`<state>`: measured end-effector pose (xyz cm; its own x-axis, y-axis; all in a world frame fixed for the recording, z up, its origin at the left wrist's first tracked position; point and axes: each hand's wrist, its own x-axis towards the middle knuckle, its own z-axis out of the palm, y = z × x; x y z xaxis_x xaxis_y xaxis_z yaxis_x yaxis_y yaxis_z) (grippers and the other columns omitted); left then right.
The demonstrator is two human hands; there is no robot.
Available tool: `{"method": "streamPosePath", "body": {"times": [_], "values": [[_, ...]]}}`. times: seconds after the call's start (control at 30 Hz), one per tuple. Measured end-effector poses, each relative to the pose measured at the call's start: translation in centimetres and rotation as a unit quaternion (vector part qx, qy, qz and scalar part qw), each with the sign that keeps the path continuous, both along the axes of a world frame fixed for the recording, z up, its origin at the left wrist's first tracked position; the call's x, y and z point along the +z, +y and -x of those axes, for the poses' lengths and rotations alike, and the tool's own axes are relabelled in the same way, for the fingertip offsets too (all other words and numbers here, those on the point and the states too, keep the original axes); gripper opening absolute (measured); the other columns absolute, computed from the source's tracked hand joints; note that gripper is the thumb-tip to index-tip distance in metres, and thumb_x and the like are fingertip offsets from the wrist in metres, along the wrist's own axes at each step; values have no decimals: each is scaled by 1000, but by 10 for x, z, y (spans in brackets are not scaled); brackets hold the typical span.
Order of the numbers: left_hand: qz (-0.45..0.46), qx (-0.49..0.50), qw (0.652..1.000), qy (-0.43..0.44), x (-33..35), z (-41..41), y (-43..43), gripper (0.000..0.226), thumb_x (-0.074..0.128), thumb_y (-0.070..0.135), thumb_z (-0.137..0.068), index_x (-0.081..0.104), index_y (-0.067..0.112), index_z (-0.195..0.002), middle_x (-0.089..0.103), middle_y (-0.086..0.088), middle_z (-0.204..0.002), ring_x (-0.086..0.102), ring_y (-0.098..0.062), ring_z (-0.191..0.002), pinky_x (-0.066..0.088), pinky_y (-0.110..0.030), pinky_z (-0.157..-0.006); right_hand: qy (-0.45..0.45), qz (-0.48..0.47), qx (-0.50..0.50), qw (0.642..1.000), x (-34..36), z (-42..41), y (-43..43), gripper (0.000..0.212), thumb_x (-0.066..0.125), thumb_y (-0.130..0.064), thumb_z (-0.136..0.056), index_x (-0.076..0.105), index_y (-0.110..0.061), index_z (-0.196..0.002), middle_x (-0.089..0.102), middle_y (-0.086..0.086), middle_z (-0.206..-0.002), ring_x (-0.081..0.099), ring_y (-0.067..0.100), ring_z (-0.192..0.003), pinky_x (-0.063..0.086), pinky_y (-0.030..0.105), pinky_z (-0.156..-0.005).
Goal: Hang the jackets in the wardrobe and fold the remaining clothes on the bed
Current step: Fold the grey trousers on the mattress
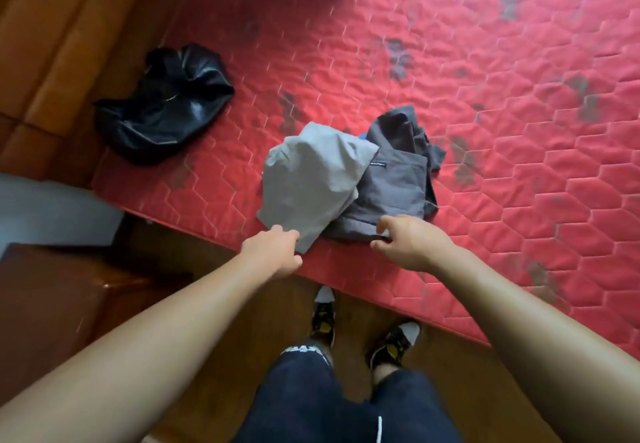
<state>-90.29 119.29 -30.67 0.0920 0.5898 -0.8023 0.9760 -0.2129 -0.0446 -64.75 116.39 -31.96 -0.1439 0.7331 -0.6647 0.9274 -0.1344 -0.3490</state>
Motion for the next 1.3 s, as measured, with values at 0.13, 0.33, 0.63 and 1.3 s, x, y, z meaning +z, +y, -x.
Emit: {"method": "streamPosePath", "body": {"times": [0.13, 0.33, 0.63, 1.3], "values": [[44, 13, 998, 49, -63, 27, 6, 54, 51, 42, -98, 39, 30, -149, 39, -9, -148, 51, -35, -129, 48, -50, -96, 72, 41, -61, 995, -87, 40, 26, 41, 60, -43, -93, 57, -18, -124, 64, 10, -123, 60, 32, -114, 46, 34, -88], [78, 4, 995, 59, -143, 52, 13, 53, 49, 32, -99, 36, 28, -151, 37, -11, -149, 49, -36, -130, 48, -50, -96, 242, 104, -359, 895, -192, 82, 62, 17, 73, -21, -88, 69, -24, -105, 67, 1, -102, 58, 10, -78, 46, 27, -64], [64, 39, 997, -10, -159, 58, 5, 49, 49, 31, -99, 40, 25, -147, 39, -9, -147, 49, -34, -127, 51, -49, -95, 344, 87, -618, 702, -199, 126, 106, 27, 65, 2, -88, 73, -7, -113, 70, 12, -97, 63, 20, -77, 46, 25, -61], [-276, 389, 724, -499, 70, 0, 71, 39, 68, 14, -88, 63, 15, -126, 66, 19, -101, 67, -17, -102, 52, -19, -86, 590, -8, -482, 648, 239, 98, 81, 38, 34, 16, -82, 59, -12, -81, 56, 5, -64, 53, 18, -53, 55, 32, -52]]}}
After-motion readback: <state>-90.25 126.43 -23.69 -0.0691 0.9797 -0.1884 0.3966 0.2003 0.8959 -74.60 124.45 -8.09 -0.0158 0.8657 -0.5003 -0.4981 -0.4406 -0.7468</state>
